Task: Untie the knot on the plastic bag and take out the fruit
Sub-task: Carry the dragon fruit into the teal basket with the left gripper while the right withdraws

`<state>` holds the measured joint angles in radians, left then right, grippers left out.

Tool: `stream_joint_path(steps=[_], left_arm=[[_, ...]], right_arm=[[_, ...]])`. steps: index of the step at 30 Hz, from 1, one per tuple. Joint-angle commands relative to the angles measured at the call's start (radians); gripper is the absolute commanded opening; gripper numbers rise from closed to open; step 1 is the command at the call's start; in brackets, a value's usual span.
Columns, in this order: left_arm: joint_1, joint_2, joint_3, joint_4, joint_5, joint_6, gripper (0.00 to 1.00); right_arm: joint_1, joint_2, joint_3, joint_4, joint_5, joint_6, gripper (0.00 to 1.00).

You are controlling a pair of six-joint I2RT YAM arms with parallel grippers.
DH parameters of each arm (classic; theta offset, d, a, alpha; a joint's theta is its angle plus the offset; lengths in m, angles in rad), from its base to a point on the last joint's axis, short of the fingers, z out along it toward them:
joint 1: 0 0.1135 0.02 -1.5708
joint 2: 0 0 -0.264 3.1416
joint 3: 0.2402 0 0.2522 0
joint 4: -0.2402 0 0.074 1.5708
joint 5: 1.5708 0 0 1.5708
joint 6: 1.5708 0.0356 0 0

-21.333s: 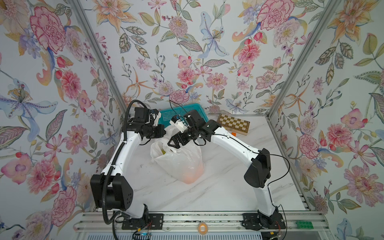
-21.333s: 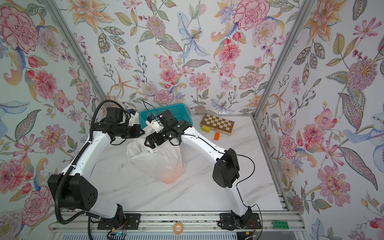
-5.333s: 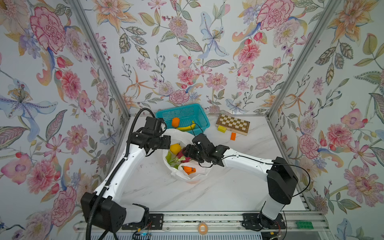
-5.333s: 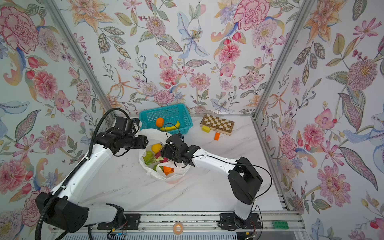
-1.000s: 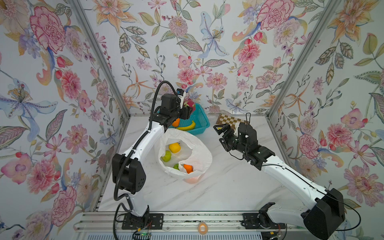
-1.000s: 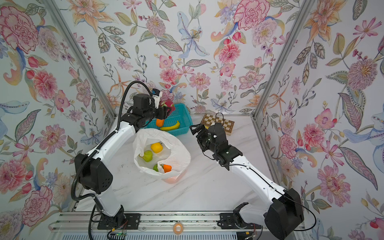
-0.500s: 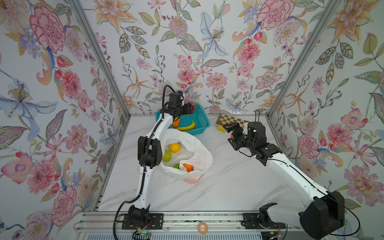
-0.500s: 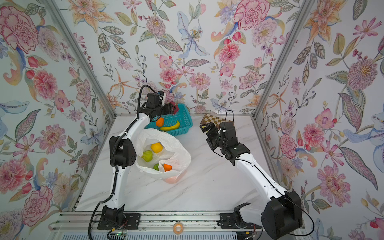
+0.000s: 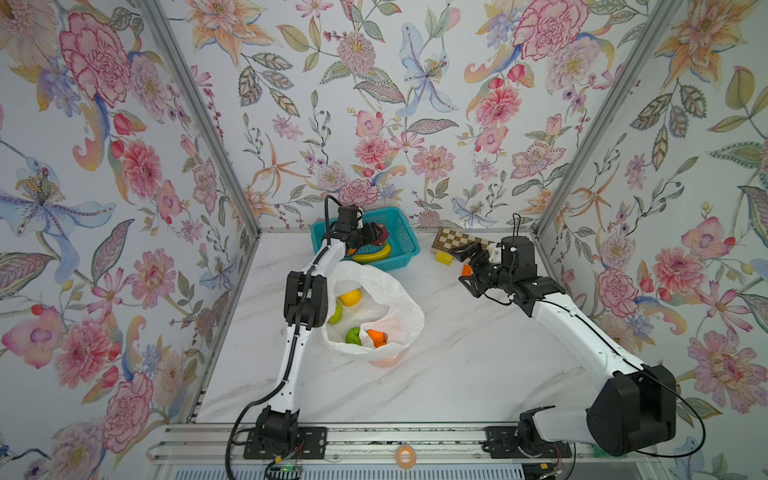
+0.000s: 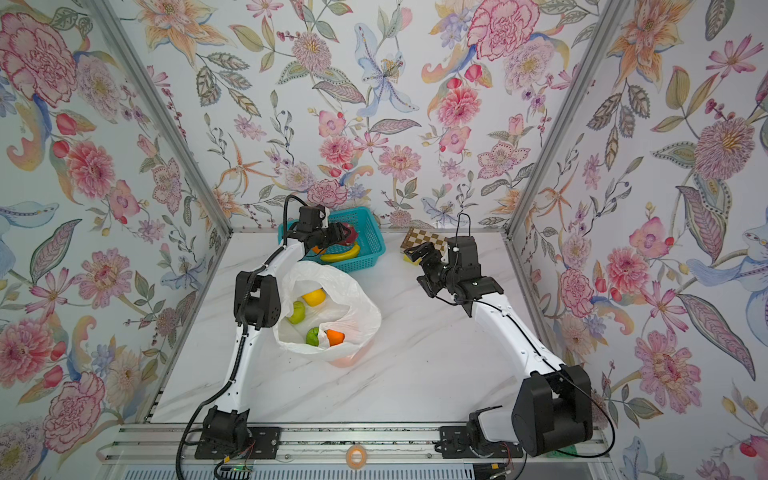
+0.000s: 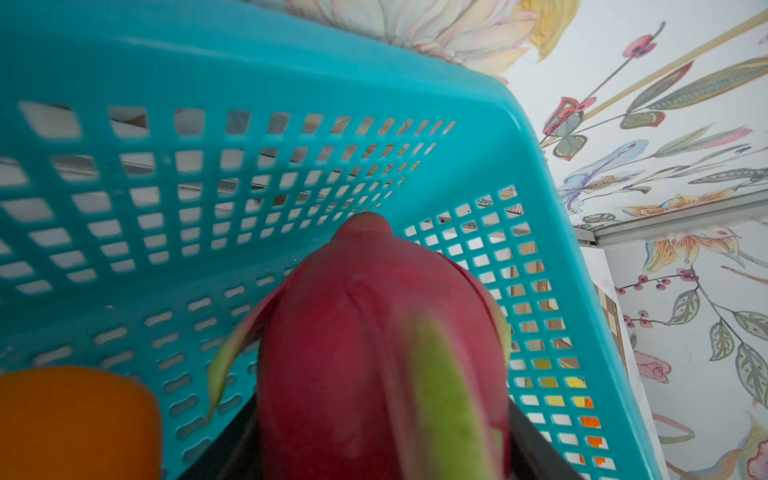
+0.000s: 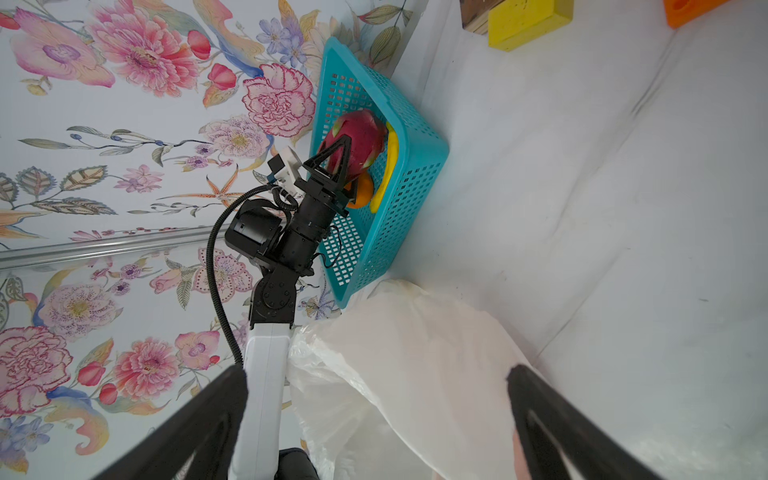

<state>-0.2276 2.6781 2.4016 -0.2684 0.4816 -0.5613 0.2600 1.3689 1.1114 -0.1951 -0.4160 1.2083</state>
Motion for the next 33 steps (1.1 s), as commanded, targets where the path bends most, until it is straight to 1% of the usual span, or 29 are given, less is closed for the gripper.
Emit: stream_joint_path(steps=[1, 2, 3, 6, 9, 12, 17, 23, 28, 33], left_arm=[[0.011, 0.032, 0.008, 0.056, 0.035, -0.063, 0.54], [0.012, 0.035, 0.008, 0.055, 0.034, -0.068, 0.6], [0.013, 0.038, 0.009, 0.05, 0.035, -0.068, 0.69], [0.016, 0.024, 0.003, 0.041, 0.032, -0.061, 0.86], [0.016, -0.021, -0.027, 0.034, 0.0, -0.033, 0.99], [0.02, -0.089, -0.063, -0.023, -0.084, 0.009, 0.99], [0.024, -0.231, -0.169, -0.065, -0.196, 0.093, 0.99], [0.028, -0.348, -0.197, -0.223, -0.336, 0.185, 0.99], [0.029, -0.502, -0.305, -0.218, -0.356, 0.23, 0.99], [0.028, -0.705, -0.477, -0.173, -0.332, 0.24, 0.98]], right_arm=[[-0.015, 0.022, 0.045, -0.023, -0.039, -0.031, 0.99], [-0.016, 0.025, 0.049, -0.023, -0.041, -0.032, 0.99], [-0.019, 0.03, 0.054, -0.022, -0.043, -0.034, 0.99], [-0.021, 0.041, 0.073, -0.024, -0.046, -0.041, 0.99], [-0.022, 0.051, 0.09, -0.024, -0.049, -0.045, 0.99], [-0.021, 0.063, 0.103, -0.023, -0.05, -0.047, 0.99], [-0.018, 0.083, 0.117, -0.013, -0.076, -0.046, 0.99], [-0.011, 0.09, 0.12, 0.0, -0.097, -0.044, 0.99], [-0.008, 0.1, 0.136, -0.005, -0.113, -0.053, 0.99], [0.009, 0.119, 0.157, -0.006, -0.125, -0.057, 0.99]])
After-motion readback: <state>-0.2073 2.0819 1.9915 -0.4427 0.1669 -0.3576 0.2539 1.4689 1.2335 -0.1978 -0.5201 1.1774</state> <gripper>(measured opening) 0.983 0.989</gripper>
